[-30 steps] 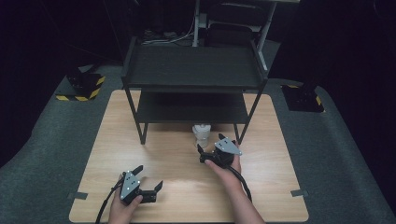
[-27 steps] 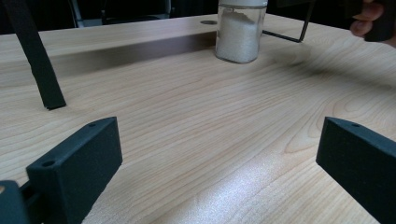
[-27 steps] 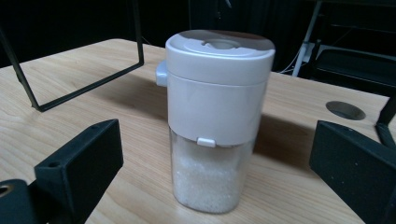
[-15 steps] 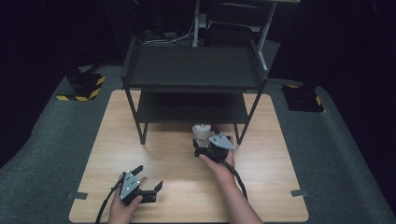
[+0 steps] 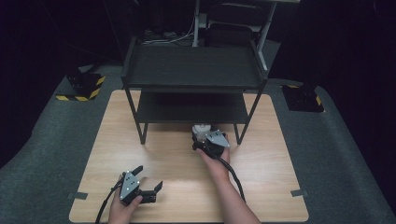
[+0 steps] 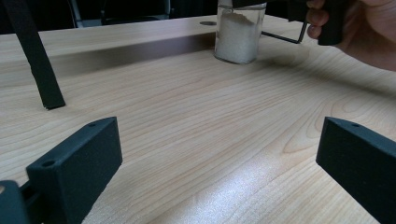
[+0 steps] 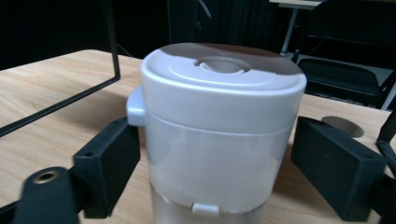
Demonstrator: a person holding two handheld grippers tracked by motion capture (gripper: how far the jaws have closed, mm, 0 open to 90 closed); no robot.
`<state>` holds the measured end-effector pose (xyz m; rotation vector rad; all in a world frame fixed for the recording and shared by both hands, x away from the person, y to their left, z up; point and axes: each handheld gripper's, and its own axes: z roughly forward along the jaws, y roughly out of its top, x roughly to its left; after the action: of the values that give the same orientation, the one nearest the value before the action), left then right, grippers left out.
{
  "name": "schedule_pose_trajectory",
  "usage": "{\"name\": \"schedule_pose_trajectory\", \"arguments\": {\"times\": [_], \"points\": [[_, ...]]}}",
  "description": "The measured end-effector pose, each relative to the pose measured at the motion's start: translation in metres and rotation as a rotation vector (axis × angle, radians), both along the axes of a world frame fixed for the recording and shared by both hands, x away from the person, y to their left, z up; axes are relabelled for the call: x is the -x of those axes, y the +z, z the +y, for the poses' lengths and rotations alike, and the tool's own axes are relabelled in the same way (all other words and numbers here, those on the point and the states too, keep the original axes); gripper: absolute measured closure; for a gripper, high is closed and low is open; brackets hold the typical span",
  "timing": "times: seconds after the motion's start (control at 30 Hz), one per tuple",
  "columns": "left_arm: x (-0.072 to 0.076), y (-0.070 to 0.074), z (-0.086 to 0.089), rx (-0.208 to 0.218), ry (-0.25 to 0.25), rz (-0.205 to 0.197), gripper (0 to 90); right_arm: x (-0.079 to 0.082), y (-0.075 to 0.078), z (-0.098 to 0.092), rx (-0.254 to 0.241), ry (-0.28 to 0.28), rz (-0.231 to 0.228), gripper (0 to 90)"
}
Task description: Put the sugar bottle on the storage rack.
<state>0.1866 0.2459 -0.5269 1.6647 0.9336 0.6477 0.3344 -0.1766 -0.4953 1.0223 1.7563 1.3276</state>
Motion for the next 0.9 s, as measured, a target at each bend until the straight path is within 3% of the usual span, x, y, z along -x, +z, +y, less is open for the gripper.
{"name": "schedule_pose_trajectory", "arguments": {"times": [0.3,0.73,0.9], "points": [[0.000,0.000,0.001,0.004,-0.002,0.001,0.4,-0.004,-0.009,0.004,-0.037,-0.005,-0.012,30.5],[-0.001,0.000,0.002,0.010,-0.007,0.004,0.4,0.002,-0.006,0.005,-0.017,-0.004,-0.014,31.3],[-0.001,-0.001,0.001,0.011,-0.005,0.003,0.4,0.010,-0.002,-0.003,-0.024,0.011,-0.021,31.3]]}}
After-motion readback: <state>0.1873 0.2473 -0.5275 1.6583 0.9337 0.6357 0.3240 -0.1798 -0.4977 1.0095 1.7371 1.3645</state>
